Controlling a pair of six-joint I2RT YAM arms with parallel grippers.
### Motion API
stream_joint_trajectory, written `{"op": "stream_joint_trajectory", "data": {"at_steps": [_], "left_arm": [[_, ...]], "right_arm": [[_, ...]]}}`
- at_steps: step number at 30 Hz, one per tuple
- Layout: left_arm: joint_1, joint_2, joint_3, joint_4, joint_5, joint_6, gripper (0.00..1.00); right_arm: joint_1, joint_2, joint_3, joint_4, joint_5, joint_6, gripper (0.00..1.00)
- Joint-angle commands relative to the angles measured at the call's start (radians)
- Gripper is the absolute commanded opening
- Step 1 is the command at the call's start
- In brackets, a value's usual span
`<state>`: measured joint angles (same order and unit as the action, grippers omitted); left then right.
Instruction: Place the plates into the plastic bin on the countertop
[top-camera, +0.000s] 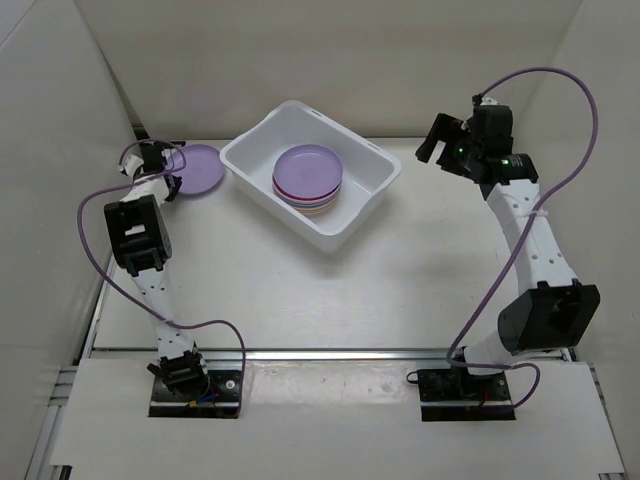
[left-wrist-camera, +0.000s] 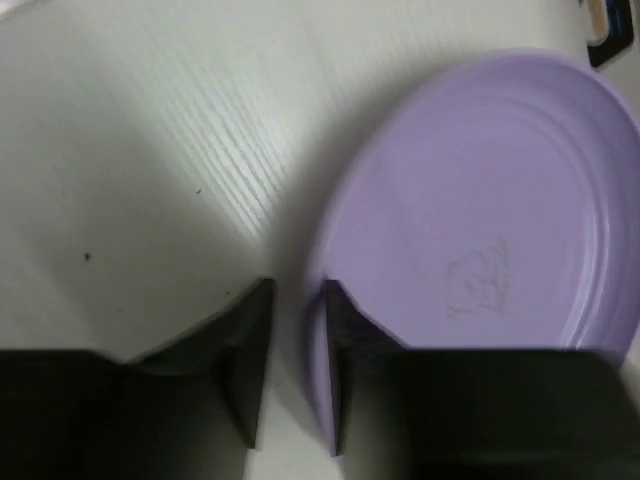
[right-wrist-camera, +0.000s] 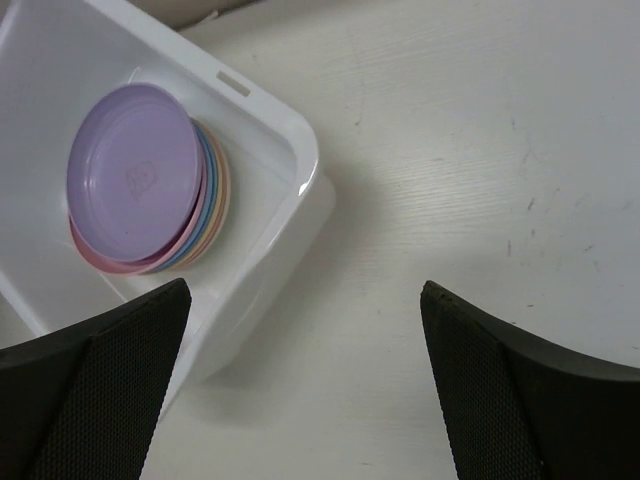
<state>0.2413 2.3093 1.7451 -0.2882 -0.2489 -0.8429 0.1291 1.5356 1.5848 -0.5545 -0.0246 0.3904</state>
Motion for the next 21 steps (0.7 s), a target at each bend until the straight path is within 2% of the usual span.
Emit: {"op": "stream_joint_trajectory", "data": {"at_steps": [1, 3, 8, 9, 12, 17, 21], "left_arm": [[0.007, -0.008, -0.012, -0.057, -0.007, -0.064, 0.26], [0.007, -0.043, -0.051, -0.058, -0.062, -0.076, 0.11], [0.009, -0.253, -0.160, -0.054, -0.193, -0.096, 0.10], [0.007, -0.290, -0.209, -0.051, -0.248, -0.111, 0.10], [0.007, -0.450, -0.326, 0.013, -0.292, -0.168, 0.10], [0.006, -0.619, -0.410, 0.176, -0.320, -0.136, 0.10], [-0.011, -0.677, -0.398, 0.279, -0.219, -0.023, 0.10]], "right_arm": [[-0.017, -0.100, -0.005, 0.028, 0.080, 0.005, 0.99], [-0.017, -0.123, -0.008, 0.033, 0.098, 0.008, 0.99], [-0.016, -0.166, -0.035, 0.051, 0.127, 0.013, 0.99], [-0.016, -0.172, -0.042, 0.057, 0.130, 0.015, 0.99], [-0.017, -0.183, -0.066, 0.082, 0.135, 0.028, 0.99], [-0.017, -0.164, -0.077, 0.103, 0.114, 0.050, 0.99], [-0.019, -0.160, -0.094, 0.110, 0.098, 0.053, 0.99]]}}
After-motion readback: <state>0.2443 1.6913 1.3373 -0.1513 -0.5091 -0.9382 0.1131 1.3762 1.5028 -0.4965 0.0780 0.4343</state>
